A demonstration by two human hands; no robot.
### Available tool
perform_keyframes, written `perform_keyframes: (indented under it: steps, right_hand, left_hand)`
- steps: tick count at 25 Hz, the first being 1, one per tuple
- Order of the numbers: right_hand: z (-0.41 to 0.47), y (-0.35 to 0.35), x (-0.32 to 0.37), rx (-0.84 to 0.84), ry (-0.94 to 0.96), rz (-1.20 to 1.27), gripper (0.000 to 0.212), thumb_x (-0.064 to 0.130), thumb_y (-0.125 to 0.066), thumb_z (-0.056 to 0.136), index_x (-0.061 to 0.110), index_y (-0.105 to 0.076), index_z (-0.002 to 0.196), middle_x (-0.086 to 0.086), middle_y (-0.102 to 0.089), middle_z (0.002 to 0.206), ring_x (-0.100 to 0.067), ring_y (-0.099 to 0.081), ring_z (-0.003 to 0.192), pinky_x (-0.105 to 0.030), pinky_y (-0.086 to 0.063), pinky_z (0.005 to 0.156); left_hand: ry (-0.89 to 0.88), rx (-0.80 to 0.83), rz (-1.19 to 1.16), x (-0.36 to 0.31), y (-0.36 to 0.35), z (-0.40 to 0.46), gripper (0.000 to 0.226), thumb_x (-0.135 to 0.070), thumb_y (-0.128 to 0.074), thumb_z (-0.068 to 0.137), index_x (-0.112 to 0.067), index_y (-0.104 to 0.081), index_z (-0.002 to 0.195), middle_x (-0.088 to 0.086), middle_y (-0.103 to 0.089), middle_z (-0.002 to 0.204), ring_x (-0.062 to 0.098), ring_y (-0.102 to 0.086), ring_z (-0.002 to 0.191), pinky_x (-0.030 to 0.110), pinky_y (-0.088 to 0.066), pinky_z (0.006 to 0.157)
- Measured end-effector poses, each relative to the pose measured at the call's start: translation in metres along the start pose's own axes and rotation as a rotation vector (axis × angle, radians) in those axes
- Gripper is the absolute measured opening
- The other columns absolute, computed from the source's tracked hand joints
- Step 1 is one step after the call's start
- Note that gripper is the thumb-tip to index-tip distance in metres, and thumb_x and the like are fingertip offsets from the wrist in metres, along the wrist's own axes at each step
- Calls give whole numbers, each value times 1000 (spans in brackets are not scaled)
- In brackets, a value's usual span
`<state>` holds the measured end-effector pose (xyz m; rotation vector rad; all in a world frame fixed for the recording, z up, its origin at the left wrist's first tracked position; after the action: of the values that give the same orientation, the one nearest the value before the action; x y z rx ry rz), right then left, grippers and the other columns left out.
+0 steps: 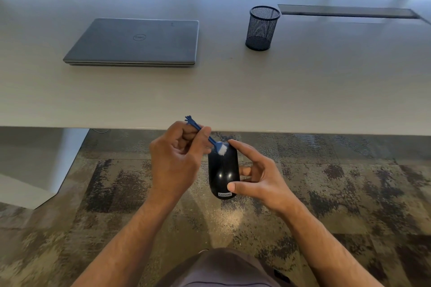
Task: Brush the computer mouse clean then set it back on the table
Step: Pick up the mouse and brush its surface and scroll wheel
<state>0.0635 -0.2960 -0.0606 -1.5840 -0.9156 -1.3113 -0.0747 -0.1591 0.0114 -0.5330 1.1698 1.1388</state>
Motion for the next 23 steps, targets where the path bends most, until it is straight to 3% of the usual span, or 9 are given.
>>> perform_keyframes:
  steps: [7, 11, 17, 23]
  right_hand:
    - [-2, 3, -1, 8, -8, -8, 88, -7, -80, 72, 21, -47, 149, -16, -47, 153, -43, -72, 107, -67, -56, 88]
    - [-2, 1, -2, 19, 3, -5, 87, -9, -80, 73, 22, -48, 148, -16, -46, 153, -43, -72, 107, -68, -56, 87]
    - [-3, 3, -2, 20, 3, -9, 87, -8, -80, 73, 23, -49, 147, -17, -47, 152, -42, -72, 107, -65, -57, 88]
    - [-1, 1, -2, 31, 19, -13, 86, -8, -80, 73, 21, -49, 147, -7, -44, 155, -41, -71, 109, -67, -57, 86]
  left_hand:
    - [43, -45, 85, 8, 7, 7, 7, -29, -70, 90, -25, -65, 87, -8, -72, 72, 2, -71, 62, 22, -58, 53]
    - [11, 17, -25, 1, -1, 3, 7, -33, -69, 90, -28, -66, 89, -8, -74, 76, 5, -73, 63, 21, -58, 54]
    - [51, -29, 113, 11, 4, 12, 10, -27, -70, 91, -28, -63, 84, -7, -72, 72, 0, -71, 61, 21, -58, 51]
    - [-2, 34, 36, 3, -5, 15, 9, -26, -71, 92, -29, -64, 86, -7, -72, 72, 4, -71, 60, 20, -57, 52]
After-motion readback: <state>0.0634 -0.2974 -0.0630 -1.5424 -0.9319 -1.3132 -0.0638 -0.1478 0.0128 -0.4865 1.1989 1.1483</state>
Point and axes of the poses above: each hand's wrist, its own z-axis towards the middle knuckle, its own y-axis out of the back of the hand, x = y × z, the point moved 3 cm from there along z, towards the middle knuckle
